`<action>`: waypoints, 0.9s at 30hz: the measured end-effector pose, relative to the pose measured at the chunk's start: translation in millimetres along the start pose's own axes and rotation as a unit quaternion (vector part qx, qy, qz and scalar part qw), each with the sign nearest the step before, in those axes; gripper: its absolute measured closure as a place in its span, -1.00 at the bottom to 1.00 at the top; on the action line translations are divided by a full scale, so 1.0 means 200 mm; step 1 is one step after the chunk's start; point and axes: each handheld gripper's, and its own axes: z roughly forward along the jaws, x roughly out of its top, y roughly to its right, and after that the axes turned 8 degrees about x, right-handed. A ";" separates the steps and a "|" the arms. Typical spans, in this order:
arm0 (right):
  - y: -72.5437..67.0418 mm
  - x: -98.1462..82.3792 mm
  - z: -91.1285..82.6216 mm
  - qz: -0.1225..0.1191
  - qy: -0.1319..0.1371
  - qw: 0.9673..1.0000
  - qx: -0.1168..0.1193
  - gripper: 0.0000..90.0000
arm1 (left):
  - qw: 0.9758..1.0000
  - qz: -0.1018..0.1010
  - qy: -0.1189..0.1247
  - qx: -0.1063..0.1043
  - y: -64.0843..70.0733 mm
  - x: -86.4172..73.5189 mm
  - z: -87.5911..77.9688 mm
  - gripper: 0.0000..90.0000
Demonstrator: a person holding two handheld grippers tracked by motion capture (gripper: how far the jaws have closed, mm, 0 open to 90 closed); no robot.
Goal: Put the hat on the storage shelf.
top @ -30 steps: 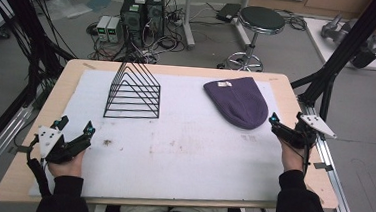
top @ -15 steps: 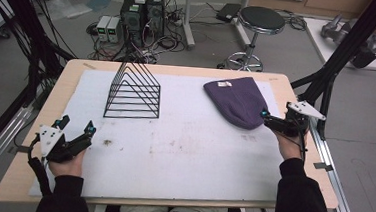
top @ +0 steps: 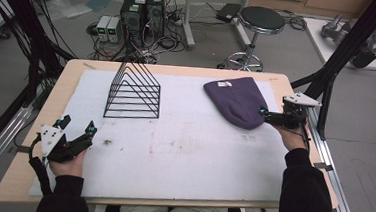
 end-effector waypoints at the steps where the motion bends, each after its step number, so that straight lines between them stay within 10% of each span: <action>1: 0.00 0.01 0.01 -0.017 -0.006 1.000 0.008 -0.85 | 1.000 0.000 -0.001 -0.001 0.00 0.00 0.00 -0.54; 15: 0.03 -0.02 0.11 -0.088 -0.062 0.991 0.078 -0.84 | 1.000 0.004 -0.002 -0.004 0.01 0.00 0.00 -0.54; 25: 0.04 0.03 0.21 -0.154 -0.120 0.970 0.146 -0.84 | 1.000 0.007 -0.004 -0.005 0.00 0.00 -0.01 -0.54; 27: 0.04 0.03 0.23 -0.190 -0.148 0.956 0.167 -0.84 | 1.000 0.006 -0.004 -0.003 0.00 -0.01 -0.02 -0.54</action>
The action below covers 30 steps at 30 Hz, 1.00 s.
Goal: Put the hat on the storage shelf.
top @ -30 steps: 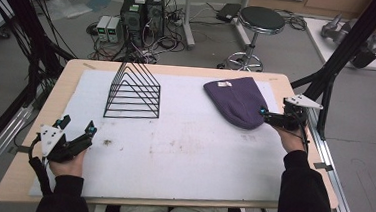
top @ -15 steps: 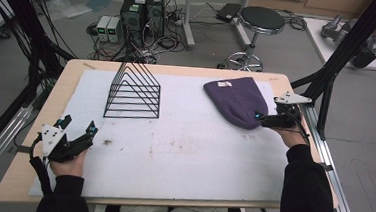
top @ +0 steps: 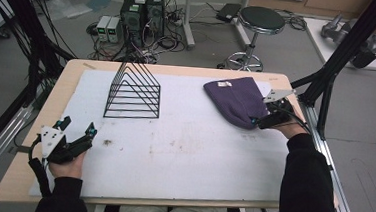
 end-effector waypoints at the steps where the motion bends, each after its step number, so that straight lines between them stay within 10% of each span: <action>1: 0.00 0.00 0.01 -0.012 -0.010 1.000 0.006 -0.84 | 1.000 0.000 0.000 0.000 0.00 0.00 0.00 -0.54; 9: -0.02 -0.02 0.08 -0.088 -0.057 0.994 0.015 -0.84 | 1.000 -0.001 -0.001 0.005 -0.02 0.00 -0.03 -0.54; 18: -0.04 -0.05 0.18 -0.123 -0.113 0.986 0.025 -0.84 | 1.000 -0.003 -0.003 0.001 -0.02 0.00 -0.02 -0.54; 30: -0.04 -0.04 0.20 -0.153 -0.120 0.981 0.008 -0.84 | 1.000 -0.006 -0.003 -0.001 -0.02 -0.01 -0.02 -0.54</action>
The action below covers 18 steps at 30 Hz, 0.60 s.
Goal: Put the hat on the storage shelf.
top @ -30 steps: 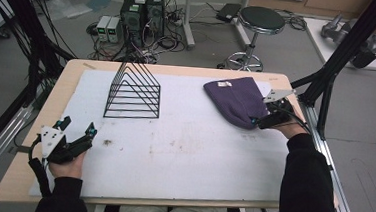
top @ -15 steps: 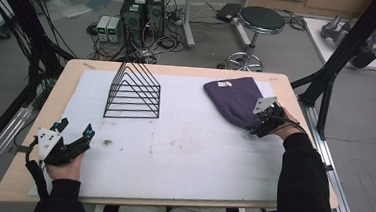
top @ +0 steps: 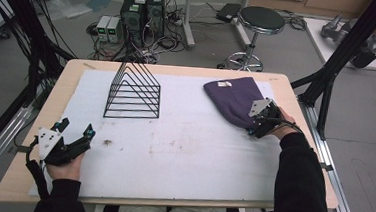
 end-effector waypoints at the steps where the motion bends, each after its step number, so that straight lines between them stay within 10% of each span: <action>1: 0.00 0.00 0.00 -0.001 -0.002 1.000 -0.003 -0.80 | 1.000 0.000 0.000 0.000 0.00 0.00 0.00 -0.54; 18: 0.02 -0.01 -0.01 0.016 0.006 0.998 0.056 -0.26 | 1.000 -0.007 0.000 -0.008 0.01 0.00 0.01 -0.54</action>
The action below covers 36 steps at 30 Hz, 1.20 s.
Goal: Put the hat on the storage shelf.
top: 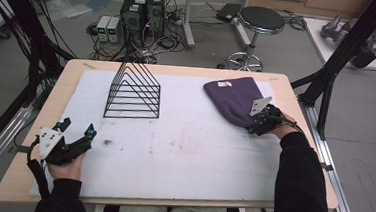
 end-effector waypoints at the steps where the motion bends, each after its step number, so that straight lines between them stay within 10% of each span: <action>1: 0.00 0.00 0.00 0.001 0.003 1.000 0.006 -0.22 | 1.000 0.000 0.000 0.000 0.00 0.00 0.00 -0.54; 10: 0.02 -0.02 0.00 0.029 0.016 0.999 0.030 -0.04 | 1.000 -0.001 -0.001 -0.002 0.00 0.00 0.00 -0.54; 21: 0.02 -0.03 -0.01 0.100 0.024 0.994 0.049 0.63 | 1.000 -0.003 -0.002 -0.004 0.00 0.00 0.00 -0.54; 36: -0.02 0.01 -0.08 0.068 0.029 0.997 0.013 0.74 | 1.000 -0.003 -0.003 -0.004 0.00 0.00 -0.01 -0.54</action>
